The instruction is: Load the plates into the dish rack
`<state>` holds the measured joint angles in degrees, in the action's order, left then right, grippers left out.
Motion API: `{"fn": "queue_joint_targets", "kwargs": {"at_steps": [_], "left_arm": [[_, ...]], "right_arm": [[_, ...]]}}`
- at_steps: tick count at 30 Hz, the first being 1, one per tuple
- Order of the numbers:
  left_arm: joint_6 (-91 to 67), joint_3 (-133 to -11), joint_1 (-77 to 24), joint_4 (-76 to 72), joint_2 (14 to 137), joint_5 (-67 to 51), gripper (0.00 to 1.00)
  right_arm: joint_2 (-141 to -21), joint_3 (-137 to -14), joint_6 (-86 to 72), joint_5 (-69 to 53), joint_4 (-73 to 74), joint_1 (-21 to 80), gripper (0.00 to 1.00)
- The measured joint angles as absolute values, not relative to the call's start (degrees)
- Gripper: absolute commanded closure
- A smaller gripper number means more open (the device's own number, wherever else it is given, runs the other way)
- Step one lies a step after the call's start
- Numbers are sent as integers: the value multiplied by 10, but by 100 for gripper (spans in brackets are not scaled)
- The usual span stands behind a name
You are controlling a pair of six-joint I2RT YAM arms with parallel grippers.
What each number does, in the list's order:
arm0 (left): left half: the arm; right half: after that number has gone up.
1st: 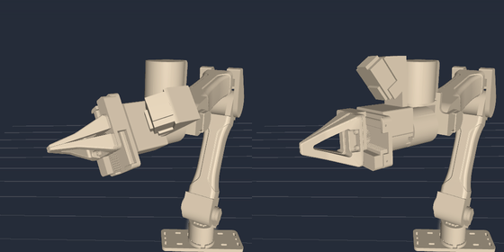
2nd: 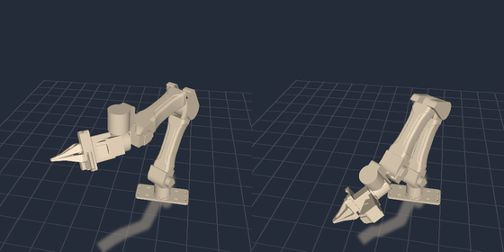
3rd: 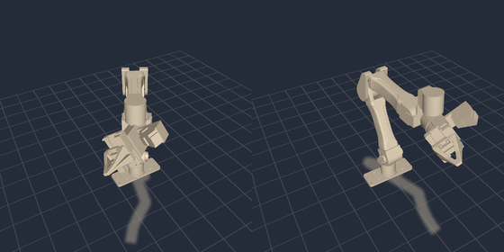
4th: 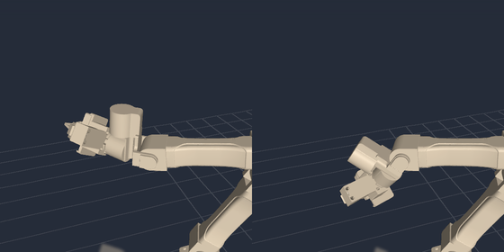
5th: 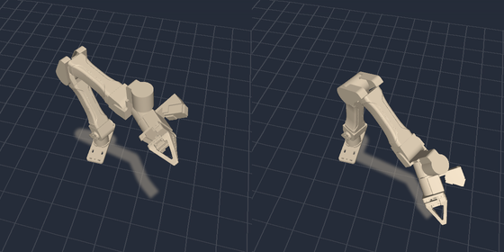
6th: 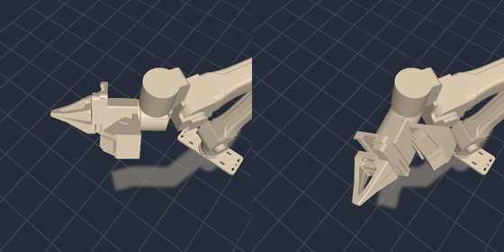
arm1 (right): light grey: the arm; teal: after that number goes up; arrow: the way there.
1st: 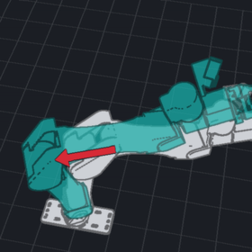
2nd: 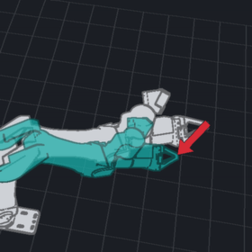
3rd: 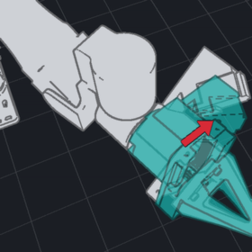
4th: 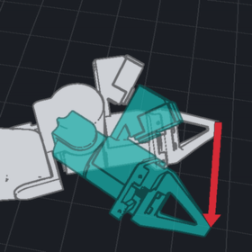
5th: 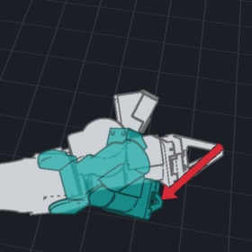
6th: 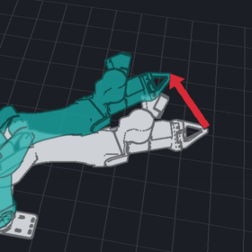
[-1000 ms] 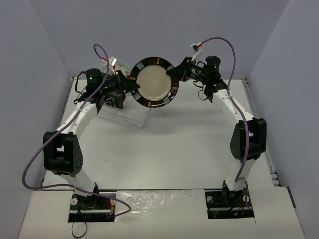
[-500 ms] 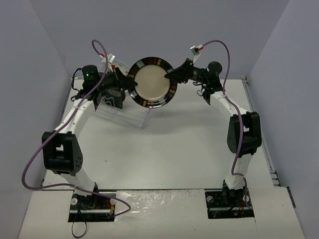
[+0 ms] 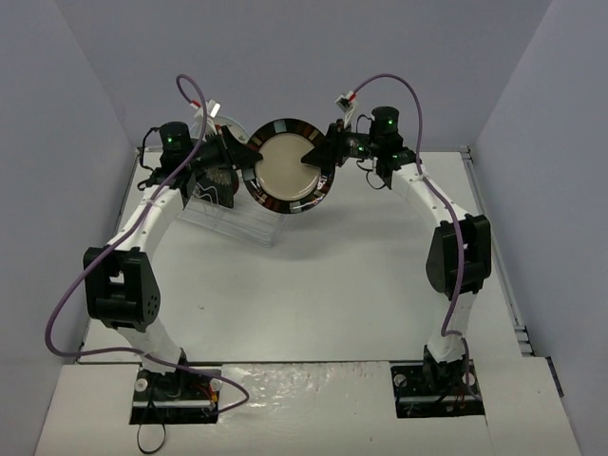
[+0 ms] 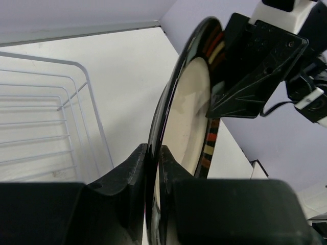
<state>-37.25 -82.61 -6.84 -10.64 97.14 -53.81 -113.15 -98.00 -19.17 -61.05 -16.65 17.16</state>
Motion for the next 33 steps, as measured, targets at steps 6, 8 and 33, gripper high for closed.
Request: {"fn": "queue_joint_targets", "kwargs": {"at_steps": [6, 8, 33], "left_arm": [[-376, -826, -63, -124, 988, -564, 100], [-380, -827, -63, -137, 998, -577, 100], [-237, -935, -78, 160, 957, -346, 3]], "right_arm": [[-1127, -985, -141, -580, -94, 178, 100], [-1127, -978, -149, -590, -101, 176, 100], [-1067, -869, -194, -476, -234, 220, 100]]}}
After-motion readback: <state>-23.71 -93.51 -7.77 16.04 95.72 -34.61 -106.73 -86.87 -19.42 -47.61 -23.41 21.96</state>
